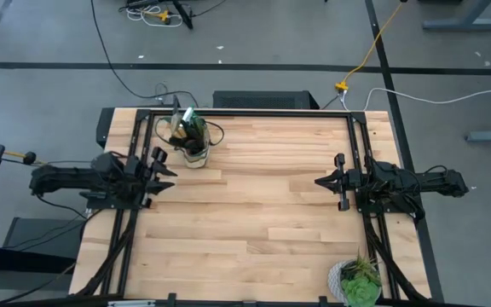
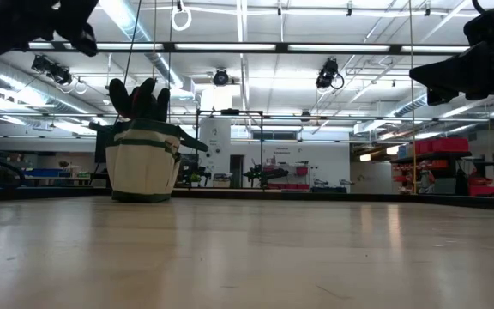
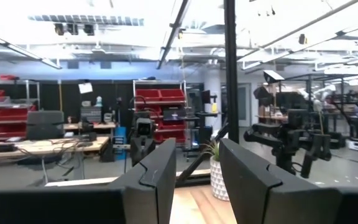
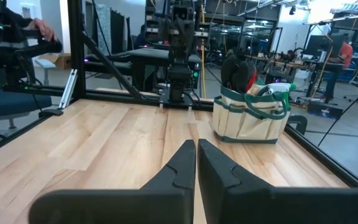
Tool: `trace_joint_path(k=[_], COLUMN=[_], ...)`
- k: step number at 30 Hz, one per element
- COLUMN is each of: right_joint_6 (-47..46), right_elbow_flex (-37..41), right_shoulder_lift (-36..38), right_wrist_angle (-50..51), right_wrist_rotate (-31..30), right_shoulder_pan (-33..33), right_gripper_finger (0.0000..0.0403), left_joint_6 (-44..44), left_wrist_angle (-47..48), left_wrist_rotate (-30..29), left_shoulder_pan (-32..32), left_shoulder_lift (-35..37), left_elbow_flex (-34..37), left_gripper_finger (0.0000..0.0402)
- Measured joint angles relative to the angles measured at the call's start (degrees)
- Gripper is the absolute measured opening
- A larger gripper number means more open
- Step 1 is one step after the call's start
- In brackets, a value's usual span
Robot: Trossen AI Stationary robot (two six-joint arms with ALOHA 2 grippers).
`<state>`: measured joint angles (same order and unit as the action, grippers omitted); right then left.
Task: Pick & Place Garden tools in Gardening bag
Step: Return to Home Position
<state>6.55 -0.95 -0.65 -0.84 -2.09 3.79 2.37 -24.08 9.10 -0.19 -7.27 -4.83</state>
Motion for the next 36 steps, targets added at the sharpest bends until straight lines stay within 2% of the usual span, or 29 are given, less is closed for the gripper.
trace_joint_path(k=[6, 13, 31, 36], right_joint_6=[0.0, 0.0, 0.0, 0.0], right_elbow_flex=[0.0, 0.0, 0.0, 0.0], right_shoulder_lift=[0.0, 0.0, 0.0, 0.0], right_wrist_angle=[0.0, 0.0, 0.0, 0.0], right_wrist_rotate=[0.0, 0.0, 0.0, 0.0], right_shoulder_pan=[0.0, 0.0, 0.0, 0.0], right_gripper_finger=[0.0020, 0.0020, 0.0020, 0.0020], left_joint_6=[1.5, 1.5, 4.3, 4.0], left_wrist_angle=[-0.5, 4.6, 21.5, 22.2], left_wrist_rotate=[-2.9, -5.0, -5.5, -5.6], left_shoulder_pan=[0.0, 0.0, 0.0, 0.0], left_shoulder_lift=[3.7, 7.3, 7.2, 7.2], left_elbow_flex=[4.0, 4.3, 4.3, 4.3], left_gripper_finger=[0.0129, 0.0129, 0.0129, 0.0128])
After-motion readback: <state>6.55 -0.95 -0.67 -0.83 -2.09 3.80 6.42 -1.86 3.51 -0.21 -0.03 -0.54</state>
